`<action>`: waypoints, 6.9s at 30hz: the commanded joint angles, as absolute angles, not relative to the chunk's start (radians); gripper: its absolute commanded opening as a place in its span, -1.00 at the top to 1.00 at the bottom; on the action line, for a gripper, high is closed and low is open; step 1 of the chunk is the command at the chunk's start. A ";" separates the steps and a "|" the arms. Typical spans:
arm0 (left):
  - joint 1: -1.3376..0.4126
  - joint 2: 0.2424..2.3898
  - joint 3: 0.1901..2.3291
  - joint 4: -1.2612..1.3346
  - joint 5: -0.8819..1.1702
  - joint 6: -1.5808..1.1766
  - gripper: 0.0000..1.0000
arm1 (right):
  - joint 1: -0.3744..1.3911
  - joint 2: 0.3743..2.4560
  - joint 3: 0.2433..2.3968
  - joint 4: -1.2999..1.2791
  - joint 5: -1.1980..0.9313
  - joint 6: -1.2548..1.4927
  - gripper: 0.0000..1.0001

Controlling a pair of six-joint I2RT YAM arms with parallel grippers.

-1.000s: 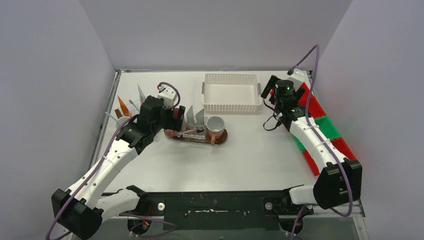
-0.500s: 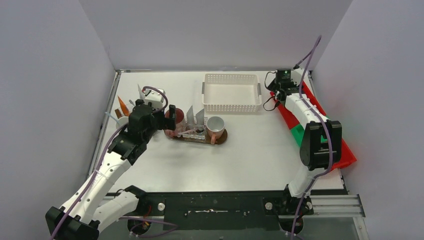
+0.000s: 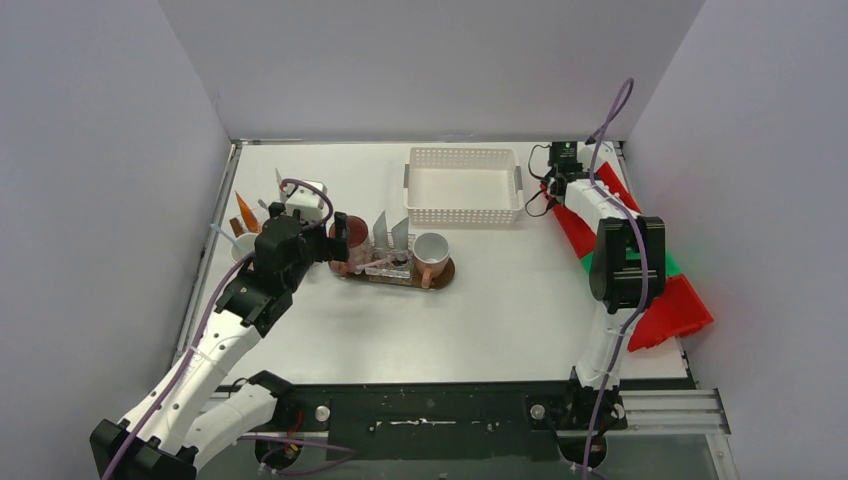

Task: Prepare toiletry sets of a toothbrush and toothpaste on the tray
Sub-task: Place the toothbrush in the toothpaste holder, then pick up the toothbrush from the storage box.

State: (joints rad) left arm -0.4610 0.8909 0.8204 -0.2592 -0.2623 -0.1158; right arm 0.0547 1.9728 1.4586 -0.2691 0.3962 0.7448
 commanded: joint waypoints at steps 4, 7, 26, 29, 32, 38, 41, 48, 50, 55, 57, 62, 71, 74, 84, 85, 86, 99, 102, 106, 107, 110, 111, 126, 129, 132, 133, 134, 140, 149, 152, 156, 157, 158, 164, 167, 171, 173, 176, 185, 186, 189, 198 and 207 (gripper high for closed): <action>-0.455 0.891 0.822 -0.189 -0.275 -0.110 -0.67 | 0.030 2.040 1.531 -0.180 0.396 0.753 0.19; -0.454 0.893 0.820 -0.188 -0.275 -0.113 -0.66 | 0.022 2.070 1.549 -0.174 0.392 0.755 0.19; -0.445 0.903 0.813 -0.181 -0.276 -0.116 -0.61 | -0.029 2.126 1.532 -0.121 0.299 0.854 0.51; -0.442 0.903 0.811 -0.178 -0.275 -0.117 -0.60 | -0.031 2.091 1.512 -0.113 0.302 0.866 0.58; -0.439 0.903 0.811 -0.177 -0.274 -0.118 -0.59 | -0.031 2.048 1.490 -0.107 0.307 0.883 0.67; -0.433 0.904 0.811 -0.177 -0.264 -0.127 -0.59 | -0.032 1.958 1.454 -0.100 0.311 0.906 0.77; -0.429 0.904 0.811 -0.179 -0.260 -0.129 -0.59 | -0.032 1.911 1.433 -0.099 0.310 0.919 0.79; -0.422 0.898 0.819 -0.180 -0.234 -0.130 -0.59 | -0.030 1.780 1.340 -0.092 0.275 0.930 0.81; -0.421 0.897 0.824 -0.185 -0.220 -0.129 -0.60 | -0.029 1.735 1.302 -0.082 0.257 0.917 0.83; -0.419 0.900 0.867 -0.230 -0.168 -0.124 -0.68 | -0.017 1.606 1.198 -0.064 0.217 0.865 0.89; -0.419 0.907 0.894 -0.260 -0.140 -0.121 -0.74 | -0.013 1.551 1.156 -0.058 0.194 0.836 0.91; -0.419 0.911 0.934 -0.299 -0.069 -0.141 -0.81 | -0.006 1.401 1.025 -0.018 0.104 0.726 1.00; -0.422 0.944 0.987 -0.414 0.075 -0.146 -0.87 | 0.030 1.175 0.866 -0.008 -0.118 0.533 1.00; -0.427 0.940 1.010 -0.451 0.105 -0.131 -0.89 | 0.057 1.127 0.838 -0.008 -0.181 0.478 1.00; -0.471 0.913 1.010 -0.390 0.149 -0.234 -0.91 | 0.253 1.017 0.751 0.092 -0.245 0.359 1.00; -0.480 0.910 1.005 -0.360 0.147 -0.250 -0.91 | 0.268 1.010 0.738 0.118 -0.246 0.364 1.00; -0.489 0.907 1.000 -0.338 0.142 -0.269 -0.90 | 0.285 1.003 0.724 0.145 -0.246 0.368 1.00; -0.669 0.933 0.987 -0.209 0.015 -0.407 -0.86 | 0.458 0.939 0.606 0.387 -0.204 0.371 1.00; -0.679 0.944 0.973 -0.161 0.009 -0.453 -0.84 | 0.490 0.930 0.576 0.450 -0.203 0.374 1.00; -0.702 0.955 0.966 -0.124 0.008 -0.476 -0.82 | 0.531 0.934 0.562 0.482 -0.217 0.353 1.00; -0.706 0.960 0.970 -0.125 0.008 -0.475 -0.82 | 0.539 0.935 0.559 0.487 -0.221 0.346 1.00; -0.714 0.971 0.972 -0.136 0.008 -0.474 -0.80 | 0.558 0.937 0.549 0.505 -0.236 0.332 1.00; -0.714 0.972 0.970 -0.134 0.008 -0.476 -0.80 | 0.566 0.937 0.546 0.516 -0.239 0.329 1.00; -0.802 1.037 0.927 0.056 -0.085 -0.647 -0.66 | 0.663 0.969 0.511 0.635 -0.218 0.308 1.00; -0.813 1.056 0.976 0.007 -0.092 -0.574 -0.65 | 0.669 0.974 0.523 0.607 -0.244 0.276 1.00; -0.813 1.052 1.021 -0.113 -0.127 -0.458 -0.65 | 0.668 0.970 0.549 0.537 -0.279 0.230 1.00; -0.813 1.045 1.032 -0.140 -0.134 -0.423 -0.66 | 0.669 0.969 0.559 0.509 -0.293 0.212 1.00; -0.812 1.038 1.041 -0.165 -0.138 -0.390 -0.65 | 0.669 0.968 0.568 0.481 -0.308 0.196 1.00; -0.809 0.999 1.121 -0.324 -0.148 -0.189 -0.67 | 0.669 0.966 0.623 0.328 -0.402 0.118 1.00; -0.799 1.009 1.211 -0.497 -0.045 -0.034 -0.68 | 0.668 0.942 0.673 0.172 -0.557 -0.012 1.00; -0.788 1.010 1.208 -0.484 -0.076 -0.078 -0.67 | 0.669 0.930 0.670 0.171 -0.550 -0.022 1.00; -0.753 1.006 1.156 -0.386 -0.081 -0.261 -0.59 | 0.669 0.919 0.622 0.297 -0.472 0.076 1.00; -0.752 1.001 1.130 -0.346 -0.068 -0.305 -0.57 | 0.668 0.920 0.603 0.348 -0.456 0.108 1.00; -0.752 0.994 1.105 -0.306 -0.059 -0.351 -0.56 | 0.668 0.922 0.584 0.400 -0.452 0.142 1.00; -0.755 0.960 0.970 -0.092 -0.043 -0.555 -0.52 | 0.679 0.948 0.487 0.668 -0.372 0.290 1.00; -0.760 0.952 0.912 0.025 -0.043 -0.629 -0.51 | 0.708 0.959 0.461 0.750 -0.302 0.319 1.00; -0.773 0.962 0.850 0.151 -0.065 -0.721 -0.50 | 0.763 0.968 0.440 0.815 -0.186 0.321 1.00; -0.783 0.970 0.818 0.213 -0.084 -0.768 -0.48 | 0.795 0.975 0.433 0.839 -0.131 0.310 1.00; -0.800 0.985 0.787 0.292 -0.103 -0.823 -0.43 | 0.846 0.981 0.423 0.865 -0.038 0.294 1.00; -0.858 1.055 0.751 0.434 -0.140 -0.897 -0.25 | 0.937 1.020 0.409 0.942 0.123 0.254 1.00; -0.865 1.065 0.748 0.444 -0.148 -0.902 -0.21 | 0.943 1.025 0.409 0.950 0.132 0.253 1.00; -0.886 1.086 0.742 0.465 -0.168 -0.909 -0.03 | 0.960 1.035 0.409 0.966 0.158 0.247 1.00; -0.925 1.123 0.740 0.510 -0.180 -0.872 0.72 | 0.994 1.050 0.410 0.977 0.193 0.224 1.00; -0.934 1.090 0.751 0.470 -0.242 -0.667 1.00 | 0.996 1.005 0.442 0.849 0.192 0.219 0.67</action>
State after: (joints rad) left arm -0.9295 1.1213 0.7280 0.4427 -0.1810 -0.8188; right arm 0.9894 1.0431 0.4118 0.8753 0.1719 0.2329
